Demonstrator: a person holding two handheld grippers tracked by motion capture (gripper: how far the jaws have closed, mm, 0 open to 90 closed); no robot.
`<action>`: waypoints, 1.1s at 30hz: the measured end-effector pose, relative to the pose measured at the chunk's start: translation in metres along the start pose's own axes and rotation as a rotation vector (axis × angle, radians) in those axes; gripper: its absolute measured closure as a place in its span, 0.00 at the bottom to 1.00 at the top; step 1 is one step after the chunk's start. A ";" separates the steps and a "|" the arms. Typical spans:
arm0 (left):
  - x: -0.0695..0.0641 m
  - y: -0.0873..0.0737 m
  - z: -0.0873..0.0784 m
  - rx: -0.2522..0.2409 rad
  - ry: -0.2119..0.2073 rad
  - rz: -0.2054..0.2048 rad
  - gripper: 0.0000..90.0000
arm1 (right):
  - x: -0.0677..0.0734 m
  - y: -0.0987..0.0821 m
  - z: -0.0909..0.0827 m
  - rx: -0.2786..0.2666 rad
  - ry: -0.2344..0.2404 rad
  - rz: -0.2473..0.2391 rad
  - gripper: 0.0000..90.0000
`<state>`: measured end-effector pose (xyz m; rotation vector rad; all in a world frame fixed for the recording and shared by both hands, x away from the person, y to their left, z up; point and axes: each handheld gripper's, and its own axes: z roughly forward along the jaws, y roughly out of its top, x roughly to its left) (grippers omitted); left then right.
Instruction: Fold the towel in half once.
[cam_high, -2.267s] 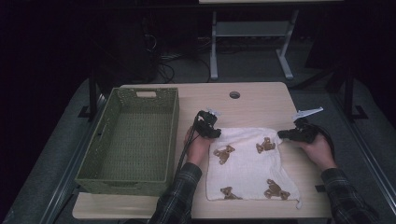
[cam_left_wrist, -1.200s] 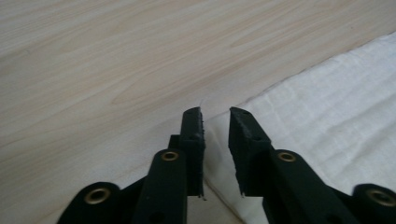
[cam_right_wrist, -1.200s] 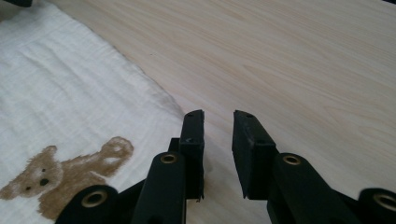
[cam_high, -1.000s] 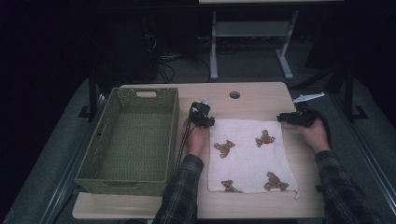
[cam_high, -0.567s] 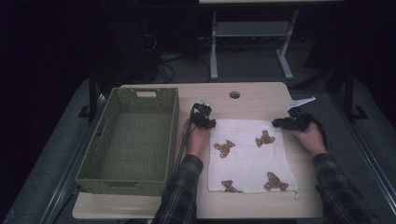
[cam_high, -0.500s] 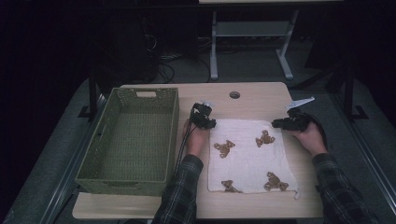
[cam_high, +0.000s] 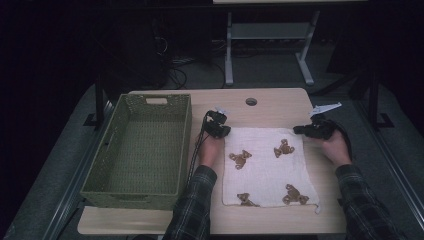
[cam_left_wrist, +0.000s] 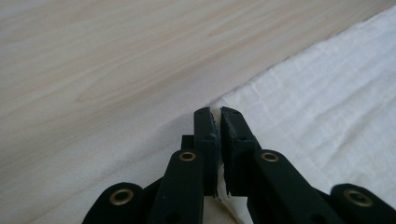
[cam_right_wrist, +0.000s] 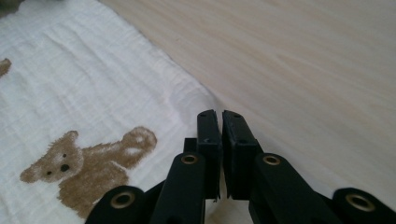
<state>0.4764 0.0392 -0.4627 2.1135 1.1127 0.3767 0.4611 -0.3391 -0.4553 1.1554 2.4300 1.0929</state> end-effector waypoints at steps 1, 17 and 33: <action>0.000 0.001 -0.003 -0.014 0.003 -0.001 0.95 | 0.000 0.001 -0.004 -0.011 -0.001 0.005 0.95; -0.014 0.011 -0.035 -0.109 0.031 0.008 0.95 | 0.005 0.009 -0.039 -0.104 -0.032 -0.015 0.96; -0.036 -0.009 -0.070 -0.071 0.017 0.036 0.95 | 0.035 -0.012 -0.064 -0.095 -0.039 -0.015 0.96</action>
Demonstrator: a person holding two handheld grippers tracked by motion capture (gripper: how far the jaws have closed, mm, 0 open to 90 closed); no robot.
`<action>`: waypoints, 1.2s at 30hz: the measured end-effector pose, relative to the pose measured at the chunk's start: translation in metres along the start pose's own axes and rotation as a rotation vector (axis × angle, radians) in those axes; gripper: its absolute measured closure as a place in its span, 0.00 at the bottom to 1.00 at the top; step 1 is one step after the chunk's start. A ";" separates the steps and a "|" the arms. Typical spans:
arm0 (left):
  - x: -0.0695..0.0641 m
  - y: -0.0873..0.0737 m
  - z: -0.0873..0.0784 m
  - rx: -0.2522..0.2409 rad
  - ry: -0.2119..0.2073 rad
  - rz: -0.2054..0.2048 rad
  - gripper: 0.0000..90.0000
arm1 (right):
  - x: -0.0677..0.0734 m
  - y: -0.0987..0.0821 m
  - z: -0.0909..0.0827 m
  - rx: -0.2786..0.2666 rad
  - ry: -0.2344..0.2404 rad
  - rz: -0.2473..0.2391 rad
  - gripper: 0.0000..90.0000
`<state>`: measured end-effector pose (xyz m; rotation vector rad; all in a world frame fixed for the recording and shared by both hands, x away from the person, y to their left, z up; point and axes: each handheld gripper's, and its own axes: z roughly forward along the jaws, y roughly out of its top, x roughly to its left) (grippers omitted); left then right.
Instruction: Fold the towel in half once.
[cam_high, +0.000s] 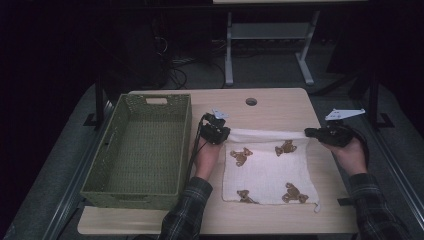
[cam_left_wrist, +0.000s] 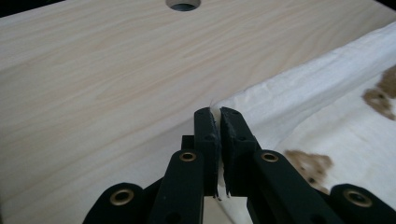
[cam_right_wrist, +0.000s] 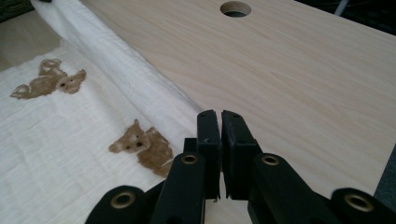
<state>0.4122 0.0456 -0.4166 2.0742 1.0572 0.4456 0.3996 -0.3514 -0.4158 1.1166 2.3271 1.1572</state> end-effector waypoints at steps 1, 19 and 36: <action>-0.002 -0.001 -0.003 0.002 -0.004 0.009 0.95 | 0.002 -0.002 -0.003 -0.003 0.002 0.001 0.96; -0.024 -0.029 -0.041 -0.036 -0.029 0.081 0.95 | 0.036 -0.031 -0.028 0.008 0.030 -0.001 0.96; -0.043 -0.060 -0.065 -0.021 -0.081 0.120 0.94 | 0.062 -0.059 -0.044 0.026 0.056 -0.012 0.96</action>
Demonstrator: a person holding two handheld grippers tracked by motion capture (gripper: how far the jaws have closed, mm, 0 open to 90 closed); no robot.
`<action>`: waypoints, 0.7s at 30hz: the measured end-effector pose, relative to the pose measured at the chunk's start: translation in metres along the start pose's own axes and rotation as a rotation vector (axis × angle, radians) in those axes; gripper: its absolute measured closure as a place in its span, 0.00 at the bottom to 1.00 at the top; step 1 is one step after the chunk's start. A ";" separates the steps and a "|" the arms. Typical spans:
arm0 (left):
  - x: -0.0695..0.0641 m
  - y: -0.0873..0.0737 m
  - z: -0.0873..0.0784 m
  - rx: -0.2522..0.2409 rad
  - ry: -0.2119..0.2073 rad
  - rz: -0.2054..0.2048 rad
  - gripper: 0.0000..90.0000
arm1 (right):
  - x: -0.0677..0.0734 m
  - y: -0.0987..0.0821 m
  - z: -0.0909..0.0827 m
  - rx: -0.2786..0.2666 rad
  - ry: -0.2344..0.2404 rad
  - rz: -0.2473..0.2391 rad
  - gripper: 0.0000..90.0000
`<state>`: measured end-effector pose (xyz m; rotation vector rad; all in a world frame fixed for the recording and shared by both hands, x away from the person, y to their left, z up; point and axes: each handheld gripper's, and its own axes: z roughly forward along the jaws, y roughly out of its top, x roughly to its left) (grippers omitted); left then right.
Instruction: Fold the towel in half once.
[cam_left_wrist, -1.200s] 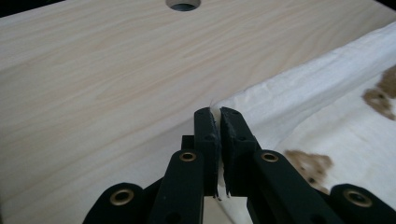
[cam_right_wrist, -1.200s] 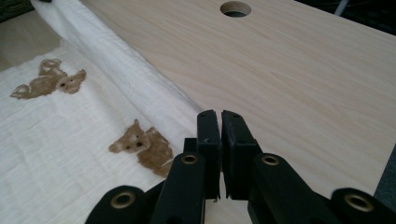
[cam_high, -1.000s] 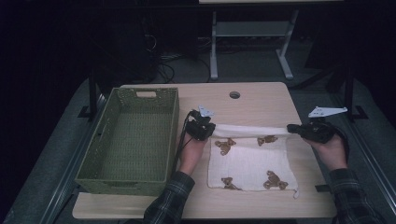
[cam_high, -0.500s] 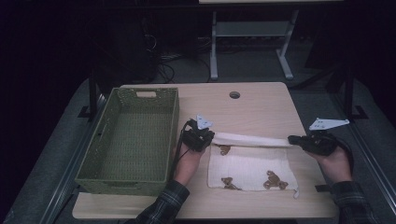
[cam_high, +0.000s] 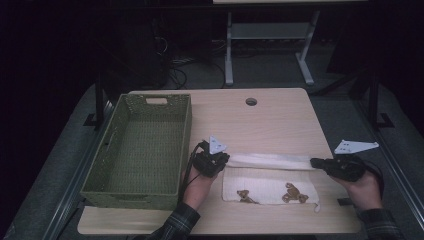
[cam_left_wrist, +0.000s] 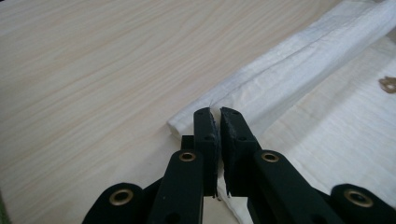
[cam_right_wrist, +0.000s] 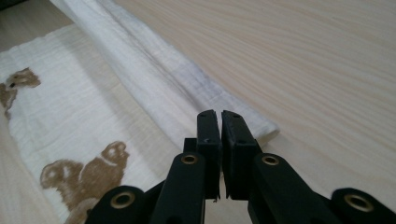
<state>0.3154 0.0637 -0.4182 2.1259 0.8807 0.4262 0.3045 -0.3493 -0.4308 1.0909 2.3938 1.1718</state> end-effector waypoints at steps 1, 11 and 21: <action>-0.001 -0.002 -0.002 -0.001 -0.004 0.001 0.94 | 0.002 -0.001 -0.001 0.003 0.000 0.004 0.96; -0.016 -0.018 -0.013 0.013 -0.018 0.010 0.94 | 0.019 -0.018 -0.011 0.009 0.009 -0.002 0.96; -0.022 -0.024 -0.016 0.035 -0.022 0.014 0.95 | 0.027 -0.025 -0.015 0.011 0.024 -0.012 0.96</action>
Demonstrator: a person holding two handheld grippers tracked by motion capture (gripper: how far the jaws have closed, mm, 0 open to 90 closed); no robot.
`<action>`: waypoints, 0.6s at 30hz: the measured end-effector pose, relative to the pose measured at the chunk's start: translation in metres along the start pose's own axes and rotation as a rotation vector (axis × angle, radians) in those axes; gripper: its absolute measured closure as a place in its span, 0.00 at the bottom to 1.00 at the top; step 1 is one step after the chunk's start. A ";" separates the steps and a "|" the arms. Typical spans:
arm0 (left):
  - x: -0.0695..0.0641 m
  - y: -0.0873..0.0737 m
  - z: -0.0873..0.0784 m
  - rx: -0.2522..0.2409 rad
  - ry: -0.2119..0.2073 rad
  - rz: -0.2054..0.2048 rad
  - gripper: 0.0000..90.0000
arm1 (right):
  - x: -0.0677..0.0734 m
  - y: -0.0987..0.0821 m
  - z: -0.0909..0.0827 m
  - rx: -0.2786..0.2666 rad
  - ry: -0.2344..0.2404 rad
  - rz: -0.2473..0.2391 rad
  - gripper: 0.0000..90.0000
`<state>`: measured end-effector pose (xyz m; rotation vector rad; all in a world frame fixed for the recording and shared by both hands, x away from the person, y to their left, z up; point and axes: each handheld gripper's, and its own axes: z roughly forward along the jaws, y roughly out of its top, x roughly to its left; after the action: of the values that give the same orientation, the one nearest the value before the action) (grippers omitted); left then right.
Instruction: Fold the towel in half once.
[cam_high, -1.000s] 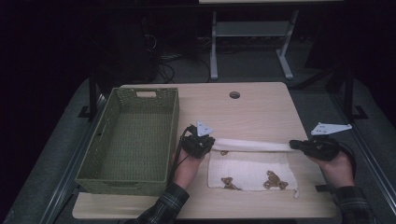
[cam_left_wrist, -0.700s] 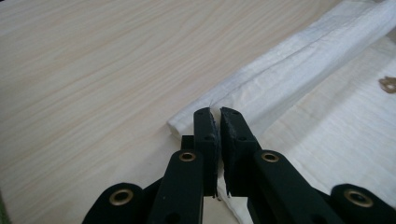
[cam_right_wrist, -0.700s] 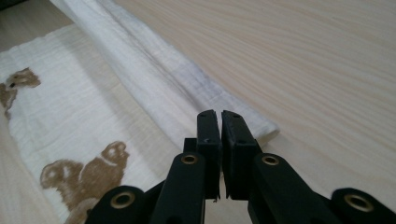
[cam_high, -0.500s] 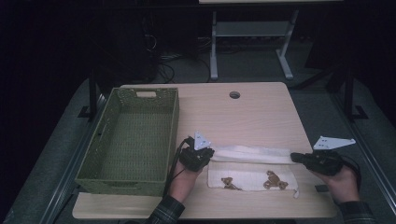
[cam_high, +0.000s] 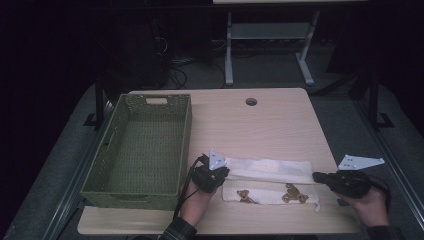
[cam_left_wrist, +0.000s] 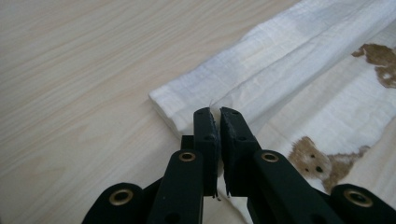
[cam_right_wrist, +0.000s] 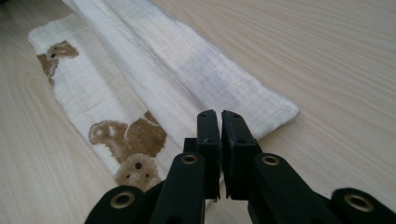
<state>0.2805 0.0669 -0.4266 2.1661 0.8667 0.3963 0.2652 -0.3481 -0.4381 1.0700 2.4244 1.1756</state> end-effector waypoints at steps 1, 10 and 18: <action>-0.003 -0.002 -0.001 0.004 -0.006 0.004 0.95 | 0.004 -0.002 -0.001 0.000 0.003 0.000 0.96; -0.015 -0.014 -0.009 0.029 -0.009 0.010 0.95 | 0.014 -0.013 -0.008 0.012 0.029 0.002 0.96; -0.016 -0.023 -0.007 0.063 -0.022 -0.004 0.94 | 0.023 -0.019 -0.003 0.067 0.048 -0.008 0.95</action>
<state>0.2545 0.0709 -0.4392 2.2219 0.8814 0.3472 0.2378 -0.3413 -0.4481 1.0609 2.5190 1.1382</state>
